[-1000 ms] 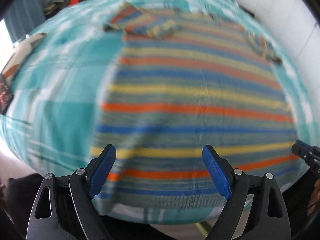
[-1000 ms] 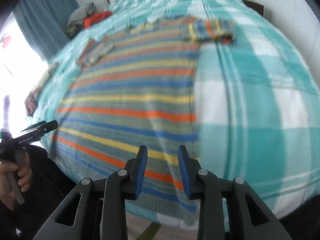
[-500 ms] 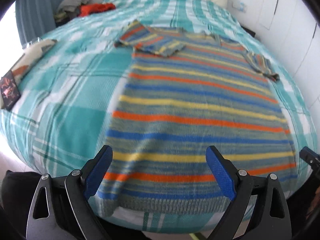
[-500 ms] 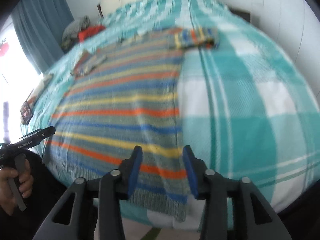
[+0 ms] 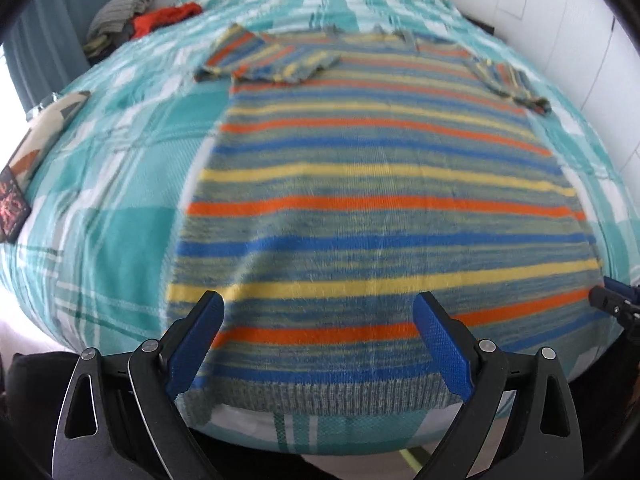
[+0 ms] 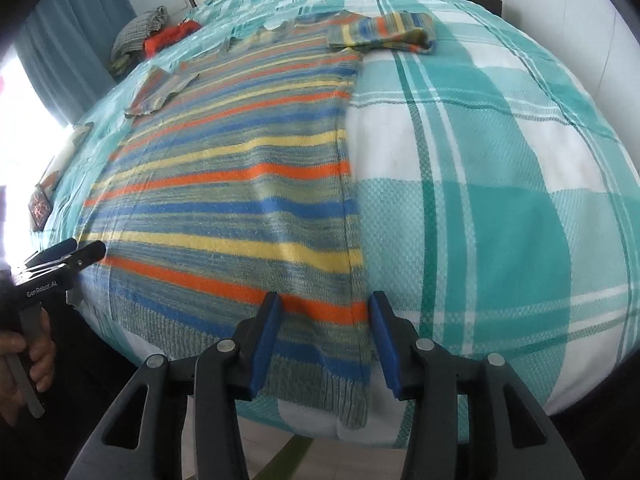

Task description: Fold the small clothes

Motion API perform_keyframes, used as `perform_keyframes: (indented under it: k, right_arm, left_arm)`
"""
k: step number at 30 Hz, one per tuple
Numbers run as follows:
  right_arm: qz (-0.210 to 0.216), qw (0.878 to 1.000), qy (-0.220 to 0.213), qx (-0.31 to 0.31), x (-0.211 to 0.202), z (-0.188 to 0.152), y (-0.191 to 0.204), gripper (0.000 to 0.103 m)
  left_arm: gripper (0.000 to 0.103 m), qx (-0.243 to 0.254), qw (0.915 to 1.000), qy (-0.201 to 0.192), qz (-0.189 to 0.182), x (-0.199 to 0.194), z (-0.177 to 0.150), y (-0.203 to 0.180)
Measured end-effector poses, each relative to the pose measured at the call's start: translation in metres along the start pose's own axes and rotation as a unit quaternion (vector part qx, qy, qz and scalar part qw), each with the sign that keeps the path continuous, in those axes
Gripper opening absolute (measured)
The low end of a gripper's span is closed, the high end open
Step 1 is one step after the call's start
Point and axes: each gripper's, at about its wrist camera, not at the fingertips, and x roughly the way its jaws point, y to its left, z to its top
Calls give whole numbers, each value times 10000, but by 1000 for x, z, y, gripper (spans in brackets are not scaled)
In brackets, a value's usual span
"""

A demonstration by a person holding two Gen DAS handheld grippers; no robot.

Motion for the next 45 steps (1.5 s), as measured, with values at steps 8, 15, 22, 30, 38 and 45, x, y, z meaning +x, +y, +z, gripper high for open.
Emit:
perform_keyframes:
  k: [8, 15, 22, 30, 38, 45]
  right_arm:
    - [-132, 9991, -300, -260, -41, 45, -40, 46]
    - [-590, 9813, -830, -1632, -32, 153, -44, 52]
    - [-385, 9699, -458, -2362, 75, 238, 14, 53]
    - [-409, 9953, -851, -234, 67, 275, -81, 6]
    - [-611, 9589, -1006, 2581, -5, 189, -297, 2]
    - [944, 9129, -1589, 3640, 4, 140, -333, 34]
  left_arm:
    - [96, -509, 9979, -400, 66, -17, 8, 23]
    - [97, -618, 9975, -290, 182, -5, 11, 22]
    - [97, -415, 9983, -139, 398, 2, 8, 16]
    - [97, -525, 9983, -19, 241, 6, 9, 20]
    - [96, -467, 9987, 206, -56, 25, 14, 2]
    - [96, -435, 9989, 167, 89, 18, 6, 3]
